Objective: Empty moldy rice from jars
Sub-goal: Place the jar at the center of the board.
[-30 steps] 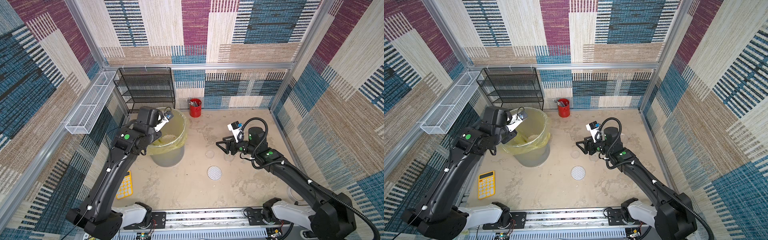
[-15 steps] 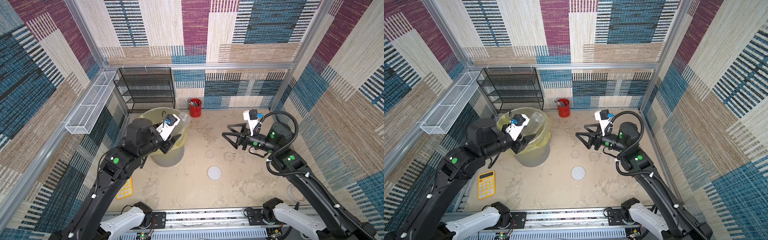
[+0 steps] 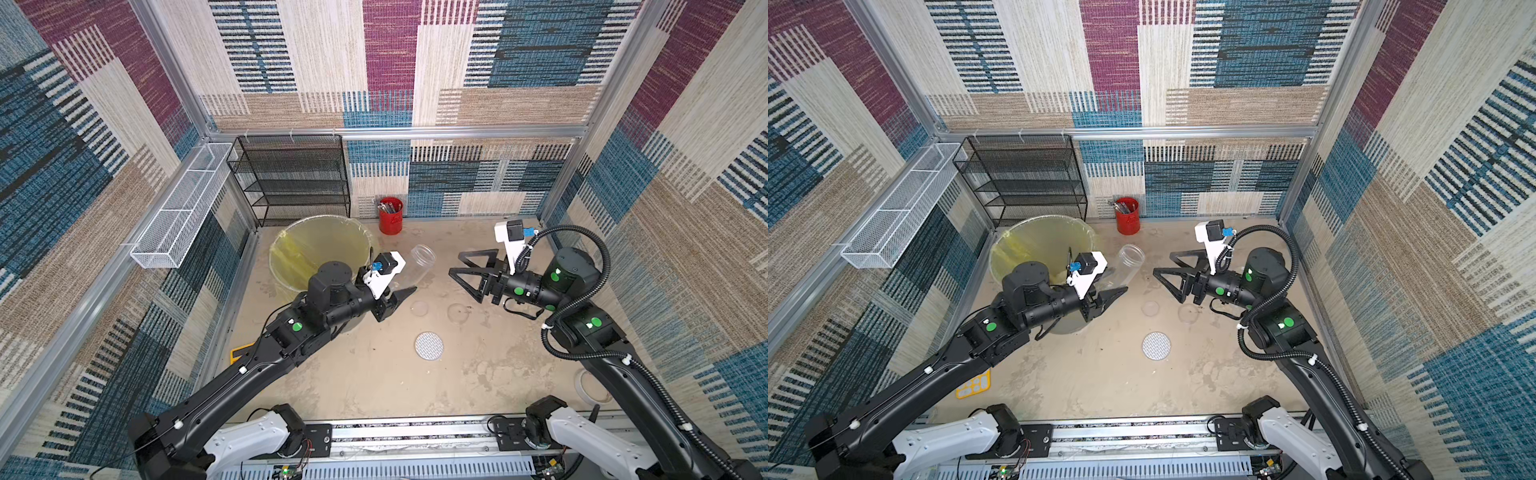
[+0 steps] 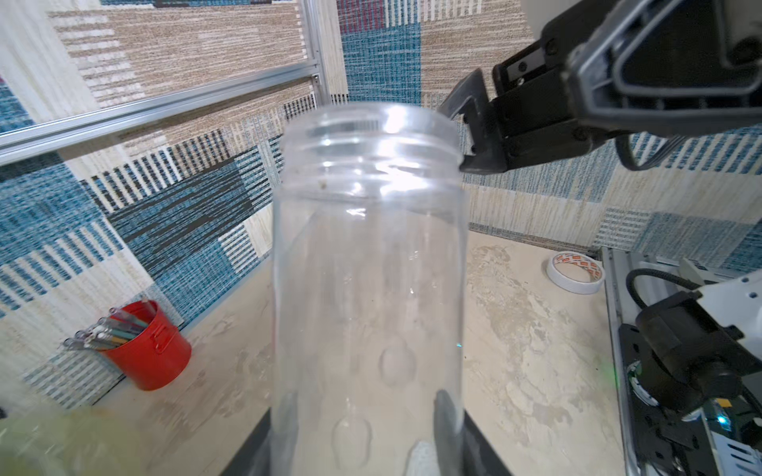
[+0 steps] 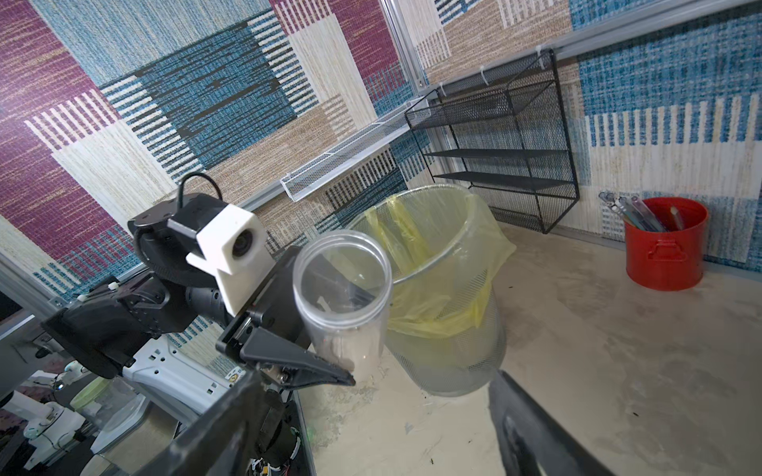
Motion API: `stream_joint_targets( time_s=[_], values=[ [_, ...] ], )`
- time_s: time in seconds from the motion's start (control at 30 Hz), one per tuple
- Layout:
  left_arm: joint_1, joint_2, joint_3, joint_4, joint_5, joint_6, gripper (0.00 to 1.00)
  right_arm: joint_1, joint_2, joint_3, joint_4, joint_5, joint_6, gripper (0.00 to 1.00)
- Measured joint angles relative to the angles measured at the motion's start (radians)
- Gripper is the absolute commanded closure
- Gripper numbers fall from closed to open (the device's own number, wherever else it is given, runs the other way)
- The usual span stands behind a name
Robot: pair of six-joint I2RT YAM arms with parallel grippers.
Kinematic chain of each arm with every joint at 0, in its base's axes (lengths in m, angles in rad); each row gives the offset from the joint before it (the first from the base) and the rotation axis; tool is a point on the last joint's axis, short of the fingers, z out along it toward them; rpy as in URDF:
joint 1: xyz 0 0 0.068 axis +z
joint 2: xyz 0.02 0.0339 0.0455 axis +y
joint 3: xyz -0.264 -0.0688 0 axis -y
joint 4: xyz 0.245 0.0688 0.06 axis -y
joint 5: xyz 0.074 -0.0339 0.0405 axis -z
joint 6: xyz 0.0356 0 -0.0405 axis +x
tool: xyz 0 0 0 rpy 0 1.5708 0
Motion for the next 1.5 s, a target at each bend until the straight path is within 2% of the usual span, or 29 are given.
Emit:
stream_joint_targets(
  time_s=[0.27, 0.53, 0.7, 0.87, 1.17, 1.5],
  values=[
    [-0.063, 0.077, -0.016, 0.158, -0.027, -0.035, 1.00, 0.005, 0.011, -0.037, 0.019, 0.027, 0.023, 0.13],
    [-0.102, 0.137, -0.007, 0.178, -0.060, -0.034, 1.00, 0.006, -0.013, -0.043, 0.023, 0.047, 0.029, 0.13],
    [-0.102, 0.137, -0.008, 0.196, -0.082, -0.033, 1.00, 0.006, -0.023, 0.042, -0.062, 0.132, -0.050, 0.14],
    [-0.103, 0.158, -0.013, 0.208, -0.081, -0.033, 1.00, 0.006, -0.013, 0.089, -0.120, 0.129, -0.110, 0.20],
    [-0.103, 0.193, -0.024, 0.215, -0.077, -0.029, 1.00, 0.006, 0.077, 0.238, -0.274, 0.091, -0.274, 0.43],
    [-0.103, 0.196, -0.060, 0.226, -0.077, -0.019, 1.00, 0.006, 0.152, 0.328, -0.477, 0.076, -0.415, 0.51]
  ],
)
